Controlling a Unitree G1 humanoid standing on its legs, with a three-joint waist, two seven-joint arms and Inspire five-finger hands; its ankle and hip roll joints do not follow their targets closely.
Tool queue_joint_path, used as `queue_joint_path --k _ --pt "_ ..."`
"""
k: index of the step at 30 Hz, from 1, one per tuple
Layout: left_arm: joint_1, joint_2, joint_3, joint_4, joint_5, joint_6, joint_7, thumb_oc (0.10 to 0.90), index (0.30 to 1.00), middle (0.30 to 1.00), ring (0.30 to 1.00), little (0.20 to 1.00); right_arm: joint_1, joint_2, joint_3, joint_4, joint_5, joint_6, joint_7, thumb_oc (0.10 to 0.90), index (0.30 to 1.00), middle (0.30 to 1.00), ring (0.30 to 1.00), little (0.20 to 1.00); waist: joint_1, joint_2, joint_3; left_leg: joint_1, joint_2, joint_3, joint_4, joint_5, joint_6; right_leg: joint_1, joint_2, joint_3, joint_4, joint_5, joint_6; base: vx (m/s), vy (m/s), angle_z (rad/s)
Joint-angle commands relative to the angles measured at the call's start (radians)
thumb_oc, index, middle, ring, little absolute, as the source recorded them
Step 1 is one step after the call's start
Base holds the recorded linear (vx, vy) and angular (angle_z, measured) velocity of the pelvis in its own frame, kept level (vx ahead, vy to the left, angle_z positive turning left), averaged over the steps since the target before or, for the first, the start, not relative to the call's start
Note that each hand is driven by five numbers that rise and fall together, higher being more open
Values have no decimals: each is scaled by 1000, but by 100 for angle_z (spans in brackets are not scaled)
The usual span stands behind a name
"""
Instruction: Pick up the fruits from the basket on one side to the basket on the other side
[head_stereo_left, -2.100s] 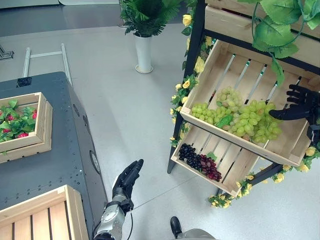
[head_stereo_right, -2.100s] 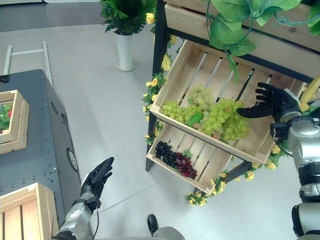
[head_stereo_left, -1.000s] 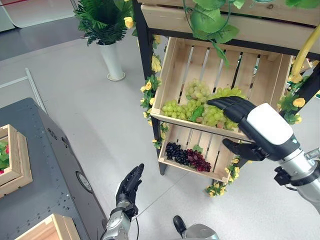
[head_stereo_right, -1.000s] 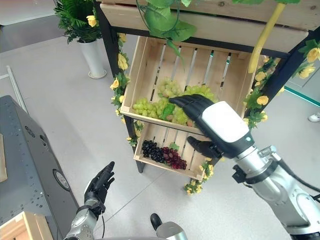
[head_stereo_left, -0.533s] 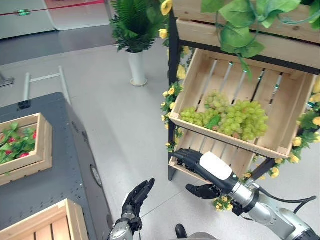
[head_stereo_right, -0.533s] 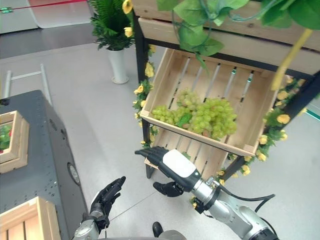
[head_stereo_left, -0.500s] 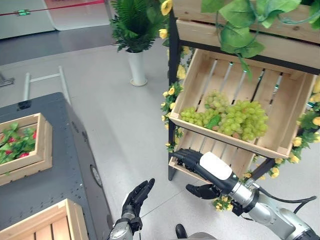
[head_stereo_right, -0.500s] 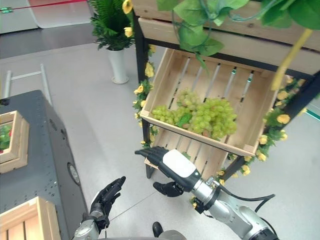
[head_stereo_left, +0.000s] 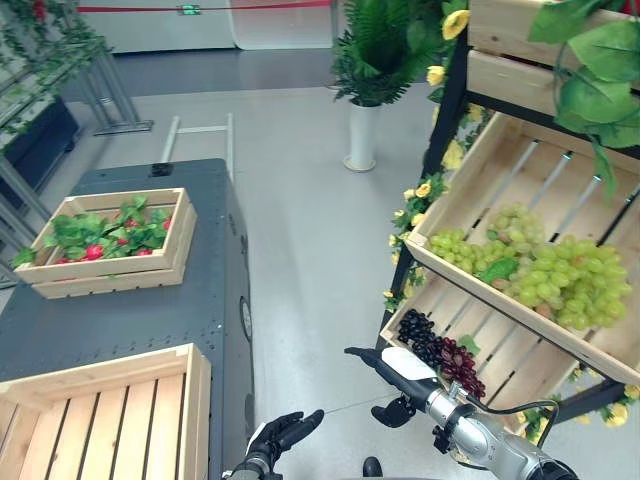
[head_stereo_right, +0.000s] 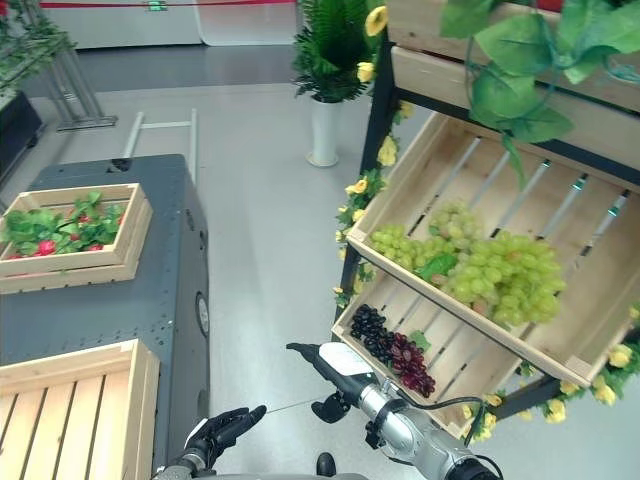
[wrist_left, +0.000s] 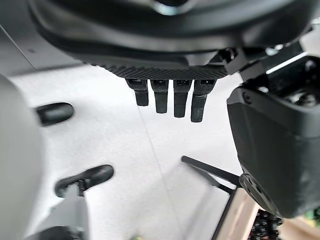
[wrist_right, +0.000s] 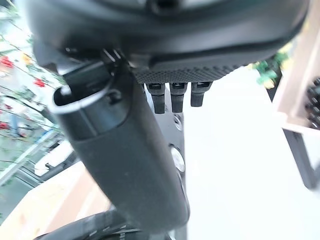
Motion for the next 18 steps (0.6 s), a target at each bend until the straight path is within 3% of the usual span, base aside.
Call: queue_joint_path --k 1,7,10,14,18 --pt "-80 1 -18 -1 23 -73 -23 800 900 900 900 900 -99 45 -18 17 94 -8 -2 800 900 900 900 900 7 7 -1 -16 -76 -31 10 -90 42 77 -6 -59 7 -99 41 4 -19 20" --pt "-74 8 -20 1 34 -90 -23 800 900 900 900 900 -73 126 -86 190 243 50 8 800 900 900 900 900 24 15 6 -22 -81 -58 10 -80 44 92 -7 -89 7 -107 32 -3 -19 19" --pt "-77 3 -21 16 48 -97 -23 800 900 900 900 900 -66 177 -131 342 244 69 -6 800 900 900 900 900 31 21 11 -17 -82 -68 10 -80 47 104 -8 -99 7 -113 27 10 -19 20" --pt "-89 4 -45 30 68 -102 -45 800 900 900 900 900 -58 213 -174 473 365 78 1 800 900 900 900 900 39 30 18 -13 -84 -77 10 -76 49 116 -9 -110 7 -116 22 7 -14 12" --pt "-96 3 -52 38 60 -102 -71 800 900 900 900 900 -59 238 -203 533 380 72 18 800 900 900 900 900 40 38 25 -6 -88 -90 10 -74 51 127 -7 -113 7 -120 15 0 -12 13"
